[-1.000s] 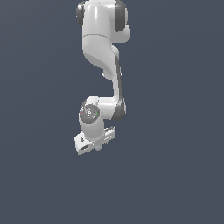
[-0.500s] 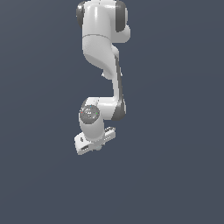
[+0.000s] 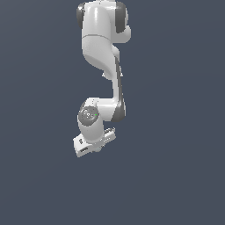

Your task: Pick up the object and move it to a goal position.

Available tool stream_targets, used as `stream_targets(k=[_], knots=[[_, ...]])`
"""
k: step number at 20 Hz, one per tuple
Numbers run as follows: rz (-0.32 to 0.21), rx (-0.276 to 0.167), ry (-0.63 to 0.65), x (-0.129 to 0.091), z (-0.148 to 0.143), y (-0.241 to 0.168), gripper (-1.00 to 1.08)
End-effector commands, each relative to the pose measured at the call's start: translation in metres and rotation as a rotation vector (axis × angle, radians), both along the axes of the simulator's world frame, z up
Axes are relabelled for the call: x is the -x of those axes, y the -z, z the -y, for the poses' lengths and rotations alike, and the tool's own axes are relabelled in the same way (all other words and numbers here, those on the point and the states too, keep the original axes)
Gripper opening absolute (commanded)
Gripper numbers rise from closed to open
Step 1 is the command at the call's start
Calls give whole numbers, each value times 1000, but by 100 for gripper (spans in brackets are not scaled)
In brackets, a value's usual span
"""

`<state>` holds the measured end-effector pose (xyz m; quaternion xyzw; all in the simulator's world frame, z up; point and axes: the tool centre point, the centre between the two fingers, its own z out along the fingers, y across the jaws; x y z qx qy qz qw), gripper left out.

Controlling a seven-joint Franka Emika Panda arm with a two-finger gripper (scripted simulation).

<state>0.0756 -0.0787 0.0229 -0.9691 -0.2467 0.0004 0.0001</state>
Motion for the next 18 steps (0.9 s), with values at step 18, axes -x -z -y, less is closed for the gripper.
stream_targets(k=[18], knots=[[1, 0, 0, -55, 38, -21, -100]])
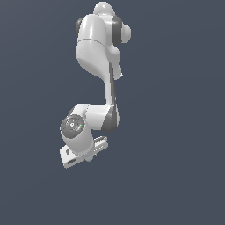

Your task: Pick up the object and move it to a goal position.

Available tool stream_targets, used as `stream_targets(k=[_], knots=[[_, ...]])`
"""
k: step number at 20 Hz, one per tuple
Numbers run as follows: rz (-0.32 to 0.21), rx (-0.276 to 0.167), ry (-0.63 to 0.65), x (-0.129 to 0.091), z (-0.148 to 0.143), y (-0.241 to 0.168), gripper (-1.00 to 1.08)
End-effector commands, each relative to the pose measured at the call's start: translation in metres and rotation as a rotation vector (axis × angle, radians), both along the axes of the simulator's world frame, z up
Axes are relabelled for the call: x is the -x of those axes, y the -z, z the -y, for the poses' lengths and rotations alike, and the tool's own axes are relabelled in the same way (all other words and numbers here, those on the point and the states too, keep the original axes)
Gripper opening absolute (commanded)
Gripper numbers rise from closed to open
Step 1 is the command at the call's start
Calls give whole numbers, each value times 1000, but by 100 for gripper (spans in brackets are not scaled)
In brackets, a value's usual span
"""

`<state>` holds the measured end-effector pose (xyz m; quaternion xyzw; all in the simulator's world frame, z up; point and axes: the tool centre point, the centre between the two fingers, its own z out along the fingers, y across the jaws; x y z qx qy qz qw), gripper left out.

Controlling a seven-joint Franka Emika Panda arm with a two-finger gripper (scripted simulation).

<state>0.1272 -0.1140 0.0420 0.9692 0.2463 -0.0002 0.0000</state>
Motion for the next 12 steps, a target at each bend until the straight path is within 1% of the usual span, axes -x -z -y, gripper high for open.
stream_targets(k=[1, 6, 12], knots=[[0, 0, 0, -6, 3, -2, -100], [0, 0, 0, -12, 8, -4, -100], [0, 0, 0, -15, 9, -5, -100]])
